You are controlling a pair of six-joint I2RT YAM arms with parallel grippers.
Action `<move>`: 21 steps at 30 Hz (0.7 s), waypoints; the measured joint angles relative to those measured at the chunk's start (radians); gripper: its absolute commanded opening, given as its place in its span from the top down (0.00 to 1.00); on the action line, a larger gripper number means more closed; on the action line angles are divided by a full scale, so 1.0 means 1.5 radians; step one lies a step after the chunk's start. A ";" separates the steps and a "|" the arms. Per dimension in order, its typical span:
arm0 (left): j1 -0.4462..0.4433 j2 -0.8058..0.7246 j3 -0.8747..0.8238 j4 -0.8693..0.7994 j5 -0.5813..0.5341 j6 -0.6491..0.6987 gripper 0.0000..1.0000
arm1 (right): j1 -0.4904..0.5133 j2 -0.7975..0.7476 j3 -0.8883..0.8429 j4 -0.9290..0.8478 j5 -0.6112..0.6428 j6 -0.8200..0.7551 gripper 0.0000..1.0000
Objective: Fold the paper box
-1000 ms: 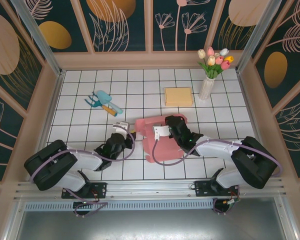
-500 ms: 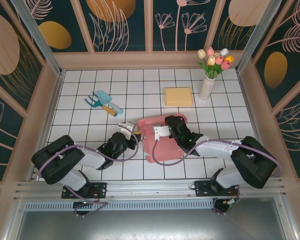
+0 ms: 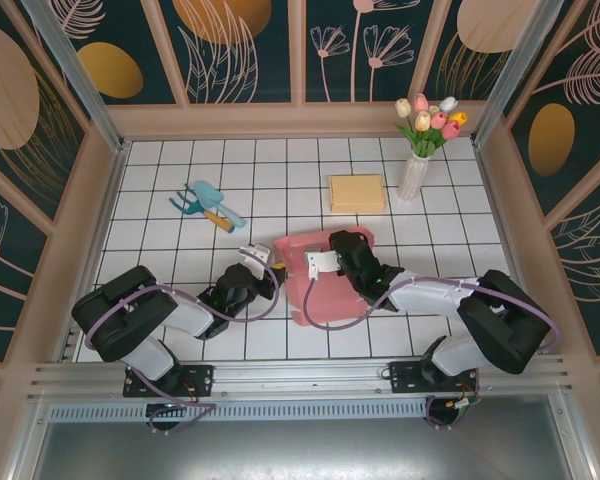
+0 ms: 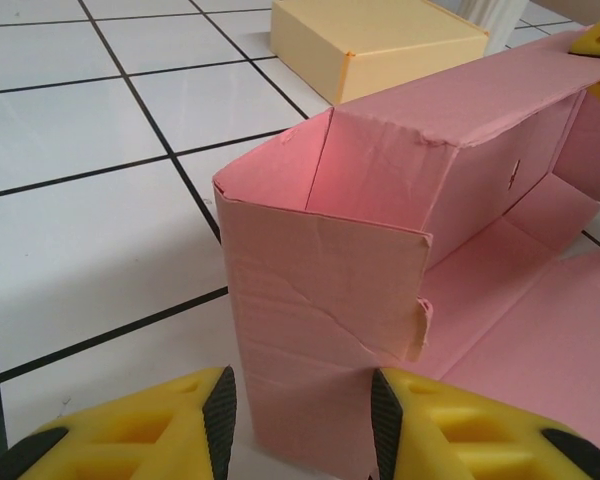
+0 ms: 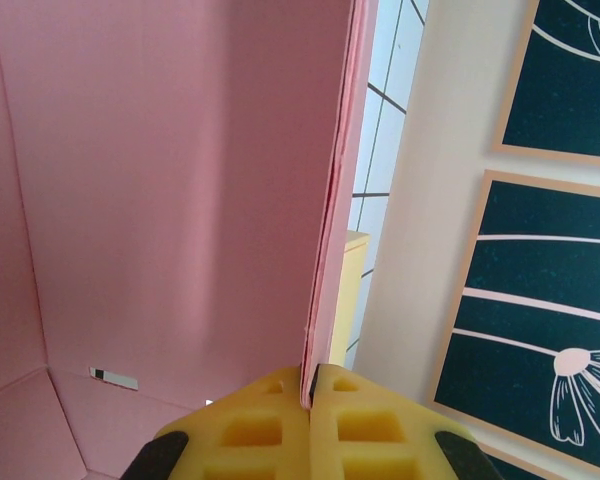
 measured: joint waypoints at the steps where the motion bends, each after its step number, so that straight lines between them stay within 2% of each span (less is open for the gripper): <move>1: 0.000 0.003 0.002 0.002 -0.001 -0.001 0.58 | 0.000 0.001 0.000 0.001 0.000 0.000 1.00; 6: 0.000 0.011 0.014 0.007 -0.002 -0.012 0.58 | 0.000 0.007 0.003 0.004 0.003 0.002 1.00; 9: 0.000 0.011 0.014 0.015 0.009 -0.023 0.62 | 0.000 0.010 0.004 0.004 0.005 0.003 1.00; 14: 0.000 0.011 0.011 0.040 0.062 -0.048 0.76 | 0.000 0.014 0.008 0.005 0.007 0.006 1.00; 21: 0.000 -0.004 0.002 0.058 0.137 -0.073 0.80 | 0.000 0.026 0.013 0.006 0.014 0.017 1.00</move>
